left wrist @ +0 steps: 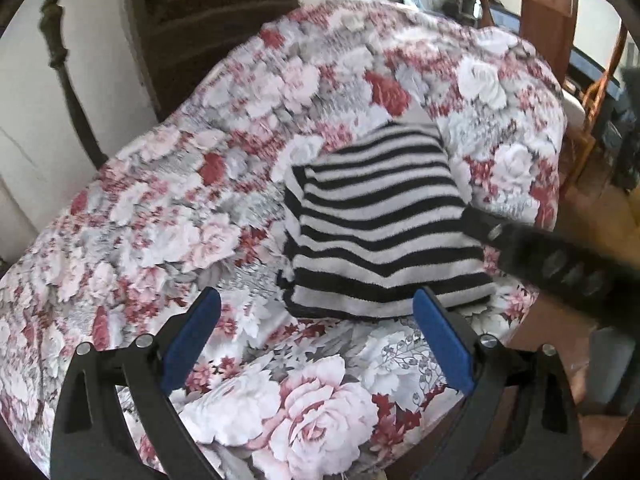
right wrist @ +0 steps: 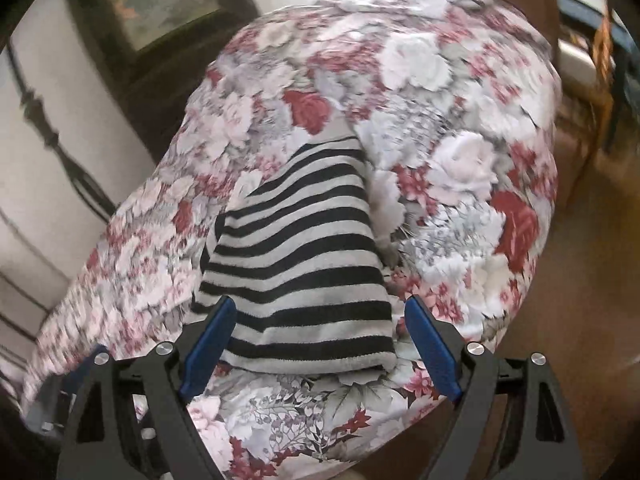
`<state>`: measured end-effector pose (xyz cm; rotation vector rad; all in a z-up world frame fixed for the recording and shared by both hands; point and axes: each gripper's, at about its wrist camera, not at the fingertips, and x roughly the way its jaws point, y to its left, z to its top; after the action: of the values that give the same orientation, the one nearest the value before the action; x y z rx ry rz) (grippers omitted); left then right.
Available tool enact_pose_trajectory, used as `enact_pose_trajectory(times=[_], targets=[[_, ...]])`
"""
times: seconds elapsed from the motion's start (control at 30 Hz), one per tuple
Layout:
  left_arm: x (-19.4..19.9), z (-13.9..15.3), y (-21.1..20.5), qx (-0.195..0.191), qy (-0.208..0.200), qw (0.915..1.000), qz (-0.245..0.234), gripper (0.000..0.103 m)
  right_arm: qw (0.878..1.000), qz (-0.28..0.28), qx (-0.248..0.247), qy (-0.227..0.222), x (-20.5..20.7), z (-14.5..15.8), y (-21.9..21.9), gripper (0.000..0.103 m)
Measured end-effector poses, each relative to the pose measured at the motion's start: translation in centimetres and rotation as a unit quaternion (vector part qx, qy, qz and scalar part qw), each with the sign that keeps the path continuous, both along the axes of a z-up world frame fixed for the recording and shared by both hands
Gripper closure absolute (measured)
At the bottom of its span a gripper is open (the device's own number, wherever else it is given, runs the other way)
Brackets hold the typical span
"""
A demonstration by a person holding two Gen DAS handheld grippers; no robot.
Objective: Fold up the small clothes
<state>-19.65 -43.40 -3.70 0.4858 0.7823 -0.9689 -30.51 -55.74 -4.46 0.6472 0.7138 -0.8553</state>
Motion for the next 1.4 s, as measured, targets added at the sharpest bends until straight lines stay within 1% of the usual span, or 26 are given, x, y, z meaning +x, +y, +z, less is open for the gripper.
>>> enact_pose_trajectory(times=[0.03, 0.07, 0.1, 0.13, 0.2, 0.23, 0.27, 0.37, 0.43, 0.47, 0.53, 0.63, 0.7, 0.73, 0.87, 0.93, 1.0, 1.07, 1.1, 1.13, 1.23, 1.3, 1.33, 1.37, 1.4], targets=[[0.0, 0.4, 0.4, -0.010, 0.003, 0.9999, 0.002, 0.008, 1.000, 0.006, 0.001, 0.010, 0.4, -0.3, -0.2, 0.016], [-0.1, 0.7, 0.8, -0.016, 0.003, 0.9999, 0.006, 0.008, 1.000, 0.010, 0.009, 0.028, 0.7, -1.3, -0.6, 0.016], [-0.3, 0.8, 1.0, -0.010, -0.007, 0.9999, 0.010, 0.008, 0.999, 0.010, 0.021, 0.031, 0.8, -1.9, -1.1, 0.016], [-0.6, 0.8, 1.1, -0.003, -0.022, 0.9997, 0.012, 0.008, 0.998, 0.007, 0.048, 0.048, 0.8, -3.4, -2.1, 0.016], [-0.7, 1.0, 1.4, -0.008, -0.029, 0.9995, 0.007, 0.008, 0.993, -0.005, 0.088, 0.081, 0.5, -5.6, -2.9, 0.017], [-0.8, 1.1, 1.5, -0.011, -0.034, 0.9994, 0.006, 0.007, 0.991, -0.009, 0.109, 0.077, 0.1, -6.4, -3.3, 0.017], [-0.6, 1.3, 1.6, -0.013, -0.036, 0.9992, 0.006, 0.007, 0.991, -0.016, 0.118, 0.057, -0.5, -6.3, -3.7, 0.018], [0.2, 1.9, 1.9, -0.028, -0.024, 0.9993, 0.012, 0.007, 0.995, -0.039, 0.085, 0.031, -2.0, -4.1, -3.4, 0.017], [0.7, 2.1, 2.0, -0.035, -0.009, 0.9992, 0.016, 0.007, 0.996, -0.044, 0.071, -0.006, -3.1, -2.5, -2.9, 0.017], [0.7, 2.2, 2.0, -0.036, -0.007, 0.9992, 0.016, 0.007, 0.997, -0.046, 0.061, -0.031, -3.8, -1.2, -2.5, 0.016], [0.6, 2.6, 2.1, -0.042, -0.006, 0.9990, 0.012, 0.007, 0.996, -0.050, 0.035, -0.059, -4.8, 0.5, -1.5, 0.012], [0.4, 3.2, 2.5, -0.049, -0.009, 0.9987, 0.010, 0.005, 0.994, -0.037, -0.006, -0.099, -5.8, 3.4, 0.7, 0.006], [0.3, 3.5, 2.8, -0.054, -0.004, 0.9985, 0.011, 0.005, 0.994, -0.027, -0.031, -0.098, -5.9, 4.9, 2.1, 0.004], [0.3, 3.6, 3.0, -0.056, 0.000, 0.9984, 0.011, 0.005, 0.995, -0.024, -0.049, -0.086, -6.0, 5.8, 3.2, 0.004], [0.1, 4.2, 4.0, -0.056, 0.004, 0.9983, 0.016, 0.005, 0.994, -0.007, -0.078, -0.075, -6.9, 7.8, 6.0, 0.004], [0.0, 4.4, 4.4, -0.053, 0.002, 0.9984, 0.019, 0.005, 0.994, -0.005, -0.091, -0.063, -7.1, 8.4, 7.4, 0.004], [-0.1, 4.6, 4.8, -0.051, 0.008, 0.9985, 0.017, 0.005, 0.992, 0.008, -0.119, -0.050, -7.3, 8.8, 8.7, 0.004], [-0.3, 4.6, 5.2, -0.050, 0.011, 0.9986, 0.011, 0.005, 0.988, 0.020, -0.142, -0.047, -7.4, 8.9, 9.4, 0.004], [-0.4, 4.6, 5.2, -0.049, 0.013, 0.9987, 0.008, 0.005, 0.988, 0.021, -0.146, -0.046, -7.4, 8.8, 9.5, 0.004], [-0.4, 4.6, 5.2, -0.048, 0.015, 0.9987, 0.005, 0.005, 0.988, 0.019, -0.143, -0.045, -7.4, 8.6, 9.4, 0.004], [-0.4, 4.6, 5.0, -0.057, 0.048, 0.9970, -0.018, 0.004, 0.992, 0.017, -0.121, -0.043, -7.3, 8.0, 8.5, 0.004], [-0.3, 4.5, 4.7, -0.064, 0.083, 0.9939, -0.036, 0.004, 0.992, 0.013, -0.106, -0.064, -7.8, 7.9, 8.2, 0.004], [-0.2, 4.5, 4.9, -0.076, 0.094, 0.9917, -0.046, 0.004, 0.992, 0.011, -0.104, -0.069, -8.0, 7.8, 8.1, 0.004], [-0.4, 4.5, 5.2, -0.089, 0.086, 0.9913, -0.044, 0.005, 0.992, 0.007, -0.099, -0.073, -8.2, 7.8, 7.9, 0.004], [-0.8, 4.7, 5.5, -0.093, 0.059, 0.9934, -0.032, 0.005, 0.993, 0.003, -0.096, -0.073, -8.2, 7.7, 7.7, 0.004]])
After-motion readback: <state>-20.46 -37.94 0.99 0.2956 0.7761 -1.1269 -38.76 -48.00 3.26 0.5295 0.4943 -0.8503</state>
